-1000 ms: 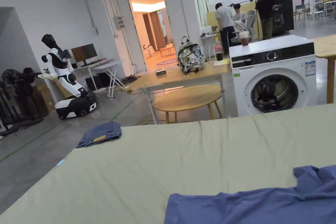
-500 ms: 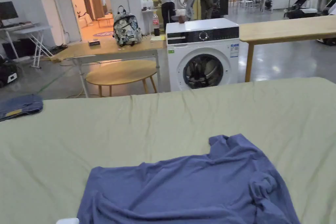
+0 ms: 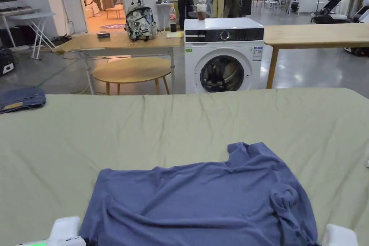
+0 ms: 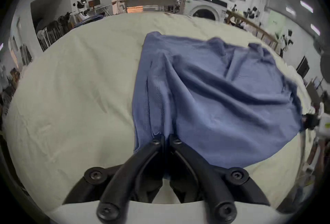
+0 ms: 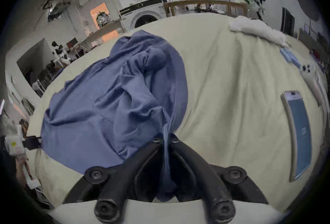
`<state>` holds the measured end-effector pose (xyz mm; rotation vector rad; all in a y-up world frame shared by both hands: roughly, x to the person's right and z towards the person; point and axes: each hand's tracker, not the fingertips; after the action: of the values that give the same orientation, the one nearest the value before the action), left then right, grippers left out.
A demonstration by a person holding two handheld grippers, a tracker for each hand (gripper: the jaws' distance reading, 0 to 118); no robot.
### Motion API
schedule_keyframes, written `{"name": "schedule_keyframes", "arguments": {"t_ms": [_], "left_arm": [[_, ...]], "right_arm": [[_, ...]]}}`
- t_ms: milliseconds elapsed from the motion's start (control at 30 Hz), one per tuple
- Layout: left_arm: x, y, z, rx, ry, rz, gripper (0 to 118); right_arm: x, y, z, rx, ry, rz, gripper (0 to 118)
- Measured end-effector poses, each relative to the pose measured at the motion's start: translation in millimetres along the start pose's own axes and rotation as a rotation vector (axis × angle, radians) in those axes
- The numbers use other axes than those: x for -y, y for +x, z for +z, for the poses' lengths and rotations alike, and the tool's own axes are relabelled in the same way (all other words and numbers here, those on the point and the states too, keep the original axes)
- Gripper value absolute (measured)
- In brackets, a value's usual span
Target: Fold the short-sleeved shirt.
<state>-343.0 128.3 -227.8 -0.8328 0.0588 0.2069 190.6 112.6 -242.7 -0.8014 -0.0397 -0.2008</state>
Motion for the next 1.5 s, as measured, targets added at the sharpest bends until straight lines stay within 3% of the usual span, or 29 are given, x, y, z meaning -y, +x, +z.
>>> {"name": "schedule_keyframes", "arguments": {"t_ms": [67,167,333,567,733,767,833,867,900,967,1100,1300,1333,1367,1400,1433,1500], "left_arm": [[-1,-1,42,0.005,0.158,0.014,0],[-10,-1,81,0.049,0.231,0.013,0],[4,-2,110,0.036,0.204,-0.045,0],[78,-16,158,0.086,0.14,0.034,0],[121,-26,155,0.085,0.08,0.034,0],[127,-29,151,0.097,0.078,0.028,2],[138,-34,141,0.081,0.074,0.047,44],[141,-39,137,0.062,0.07,0.066,64],[145,-44,137,0.078,0.086,0.085,69],[143,-47,148,0.1,0.145,0.139,69],[121,-37,195,0.114,0.343,0.102,69],[84,11,258,0.09,0.603,0.005,65],[80,19,262,0.095,0.604,0.012,59],[77,26,266,0.096,0.635,-0.007,51],[75,30,267,0.096,0.627,-0.012,38],[73,35,269,0.1,0.627,-0.034,27],[68,47,269,0.055,0.596,-0.078,18]], "right_arm": [[-7,-3,27,0.083,0.112,-0.01,1],[-23,3,53,0.053,0.131,-0.039,1],[-17,27,89,0.045,0.166,-0.116,1],[37,58,150,0.08,0.141,-0.143,1],[75,60,147,0.091,0.086,-0.157,3],[83,61,142,0.083,0.076,-0.16,11],[95,64,132,0.083,0.056,-0.159,66],[101,66,129,0.088,0.049,-0.148,82],[105,72,124,0.088,0.047,-0.138,84],[107,76,134,0.084,0.076,-0.127,84],[90,66,170,0.014,0.249,-0.06,84],[41,14,209,-0.092,0.407,0.07,83],[36,3,212,-0.12,0.417,0.086,78],[32,-6,214,-0.154,0.423,0.102,65],[29,-12,214,-0.183,0.422,0.116,39],[27,-18,215,-0.223,0.423,0.133,21],[25,-31,213,-0.264,0.424,0.166,14]]}}
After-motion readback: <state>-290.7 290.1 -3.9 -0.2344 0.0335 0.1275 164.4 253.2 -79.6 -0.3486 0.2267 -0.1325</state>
